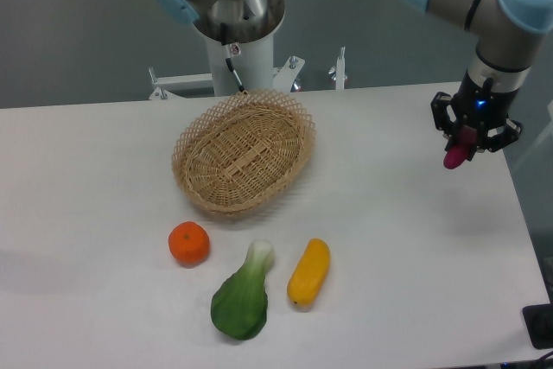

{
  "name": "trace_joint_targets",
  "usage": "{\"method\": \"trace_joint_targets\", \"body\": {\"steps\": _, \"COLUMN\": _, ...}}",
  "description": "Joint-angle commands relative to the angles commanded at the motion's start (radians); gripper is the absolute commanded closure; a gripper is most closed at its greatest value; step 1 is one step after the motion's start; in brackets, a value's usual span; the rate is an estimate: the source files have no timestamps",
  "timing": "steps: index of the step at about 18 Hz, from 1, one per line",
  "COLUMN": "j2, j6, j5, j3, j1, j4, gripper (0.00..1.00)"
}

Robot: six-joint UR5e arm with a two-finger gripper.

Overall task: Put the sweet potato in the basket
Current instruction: 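Lift the held purple sweet potato and move it toward the basket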

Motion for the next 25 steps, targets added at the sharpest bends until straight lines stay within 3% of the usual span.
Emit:
{"method": "trace_joint_targets", "body": {"steps": 6, "j2": 0.002, "j6": -0.032, "j5": -0.002, "j3": -0.005, "j1": -0.006, "j4": 0.002, "gripper": 0.81}}
{"method": "trace_joint_targets", "body": {"steps": 16, "j2": -0.009, "j6": -0.138, "j5": 0.0, "j3": -0.017, "j1": -0.095, "j4": 0.009, "gripper": 0.81}}
{"method": "trace_joint_targets", "body": {"steps": 20, "j2": 0.024, "j6": -0.149, "j5": 0.0, "j3": -0.073, "j1": -0.144, "j4": 0.012, "gripper": 0.81}}
{"method": "trace_joint_targets", "body": {"steps": 25, "j2": 0.071, "j6": -0.212, "j5": -0.002, "j3": -0.201, "j1": -0.254, "j4": 0.055, "gripper": 0.81}}
